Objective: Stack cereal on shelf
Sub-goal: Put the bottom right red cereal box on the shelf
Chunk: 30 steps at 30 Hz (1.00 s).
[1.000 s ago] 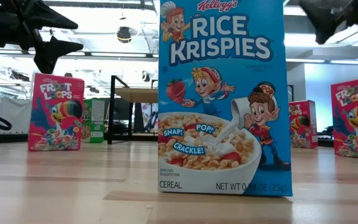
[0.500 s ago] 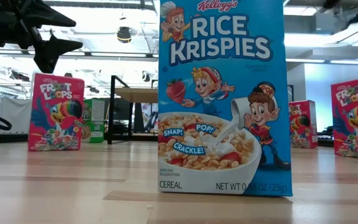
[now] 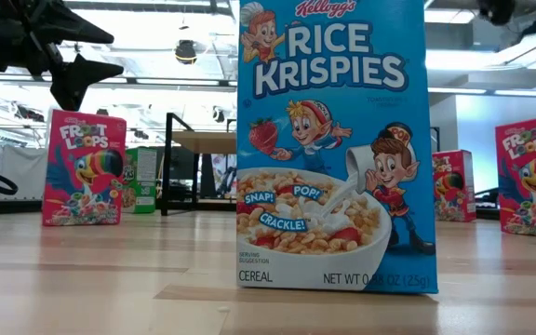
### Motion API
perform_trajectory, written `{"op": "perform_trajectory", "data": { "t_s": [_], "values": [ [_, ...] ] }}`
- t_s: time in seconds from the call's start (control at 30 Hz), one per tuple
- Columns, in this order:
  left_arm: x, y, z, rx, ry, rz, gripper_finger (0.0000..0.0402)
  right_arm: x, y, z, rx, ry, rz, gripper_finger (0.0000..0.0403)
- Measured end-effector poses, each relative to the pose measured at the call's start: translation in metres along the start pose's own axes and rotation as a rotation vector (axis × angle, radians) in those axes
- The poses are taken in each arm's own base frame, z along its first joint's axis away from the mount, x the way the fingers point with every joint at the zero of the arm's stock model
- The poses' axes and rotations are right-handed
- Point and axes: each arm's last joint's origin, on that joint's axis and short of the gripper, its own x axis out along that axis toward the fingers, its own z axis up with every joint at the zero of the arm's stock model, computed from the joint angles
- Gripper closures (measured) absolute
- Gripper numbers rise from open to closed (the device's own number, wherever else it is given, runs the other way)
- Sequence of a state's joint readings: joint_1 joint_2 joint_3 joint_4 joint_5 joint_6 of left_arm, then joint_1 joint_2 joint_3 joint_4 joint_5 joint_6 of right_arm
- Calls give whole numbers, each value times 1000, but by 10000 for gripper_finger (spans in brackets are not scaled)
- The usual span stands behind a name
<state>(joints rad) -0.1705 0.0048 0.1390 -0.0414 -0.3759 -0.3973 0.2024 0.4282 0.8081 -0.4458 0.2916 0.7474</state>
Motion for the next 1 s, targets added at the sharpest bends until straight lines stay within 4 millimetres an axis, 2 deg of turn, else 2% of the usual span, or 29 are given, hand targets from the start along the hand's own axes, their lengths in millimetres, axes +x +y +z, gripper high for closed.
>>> {"op": "perform_trajectory", "data": {
  "t_s": [0.33, 0.5, 0.7, 0.83, 1.0],
  "values": [
    [0, 0, 0, -9, -1, 0, 180, 21, -1, -12, 212, 206, -235, 25],
    [0, 0, 0, -9, -1, 0, 180, 29, 12, -10, 201, 276, -221, 25],
    [0, 0, 0, -11, -1, 0, 180, 31, 34, 4, 139, 333, -212, 25],
    [0, 0, 0, -12, -1, 0, 180, 28, 36, 8, 130, 414, -331, 25],
    [0, 0, 0, -11, -2, 0, 180, 30, 28, -1, 166, 514, -533, 25]
  ]
}}
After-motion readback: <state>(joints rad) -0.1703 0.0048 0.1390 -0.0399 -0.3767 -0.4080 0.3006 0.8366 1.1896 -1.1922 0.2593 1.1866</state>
